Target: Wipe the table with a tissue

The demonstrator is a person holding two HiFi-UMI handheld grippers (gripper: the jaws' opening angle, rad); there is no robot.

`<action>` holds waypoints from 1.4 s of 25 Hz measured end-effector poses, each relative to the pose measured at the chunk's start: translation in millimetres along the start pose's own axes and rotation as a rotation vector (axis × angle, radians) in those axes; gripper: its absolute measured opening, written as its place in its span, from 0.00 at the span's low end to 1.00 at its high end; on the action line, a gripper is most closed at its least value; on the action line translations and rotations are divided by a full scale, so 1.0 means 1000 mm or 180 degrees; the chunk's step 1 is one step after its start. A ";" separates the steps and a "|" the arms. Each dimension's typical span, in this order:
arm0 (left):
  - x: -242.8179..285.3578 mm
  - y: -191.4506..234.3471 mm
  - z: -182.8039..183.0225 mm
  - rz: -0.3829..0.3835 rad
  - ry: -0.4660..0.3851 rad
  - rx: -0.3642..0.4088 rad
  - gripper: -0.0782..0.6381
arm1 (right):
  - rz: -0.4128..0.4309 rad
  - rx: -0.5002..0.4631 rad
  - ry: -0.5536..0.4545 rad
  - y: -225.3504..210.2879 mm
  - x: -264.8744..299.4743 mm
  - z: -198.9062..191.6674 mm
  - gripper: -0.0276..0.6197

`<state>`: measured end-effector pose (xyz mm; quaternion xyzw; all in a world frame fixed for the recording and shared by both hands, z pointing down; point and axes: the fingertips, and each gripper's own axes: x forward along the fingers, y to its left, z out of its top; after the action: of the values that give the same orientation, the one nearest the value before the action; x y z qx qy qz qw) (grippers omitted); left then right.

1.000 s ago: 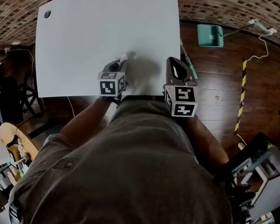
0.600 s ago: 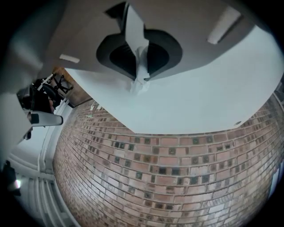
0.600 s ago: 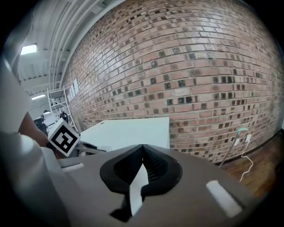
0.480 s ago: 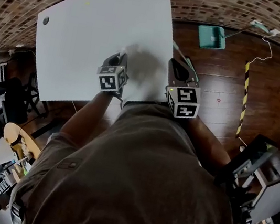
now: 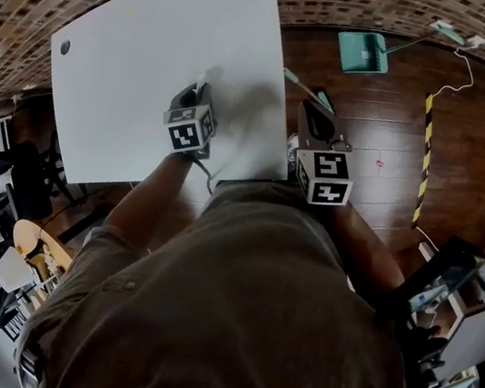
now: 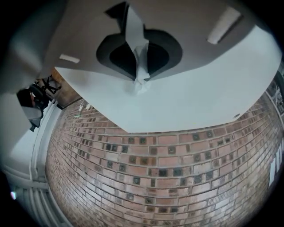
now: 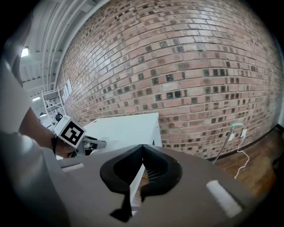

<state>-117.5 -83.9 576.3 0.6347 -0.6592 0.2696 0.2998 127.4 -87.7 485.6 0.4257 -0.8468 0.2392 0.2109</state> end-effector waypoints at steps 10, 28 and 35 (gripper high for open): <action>0.005 -0.061 -0.005 -0.0523 0.0072 0.0293 0.16 | 0.0002 0.0002 -0.0033 0.000 0.001 0.005 0.06; -0.025 0.009 -0.031 -0.0358 0.0029 0.0006 0.16 | 0.0096 -0.0218 -0.0042 0.056 0.010 0.010 0.06; -0.052 0.094 -0.061 0.0022 0.0036 -0.0353 0.16 | 0.0250 -0.0359 -0.0042 0.107 0.023 0.012 0.06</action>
<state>-207.4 0.7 581.8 0.6133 -0.6737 0.2373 0.3373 25.1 -53.6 464.8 0.3811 -0.8764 0.1964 0.2194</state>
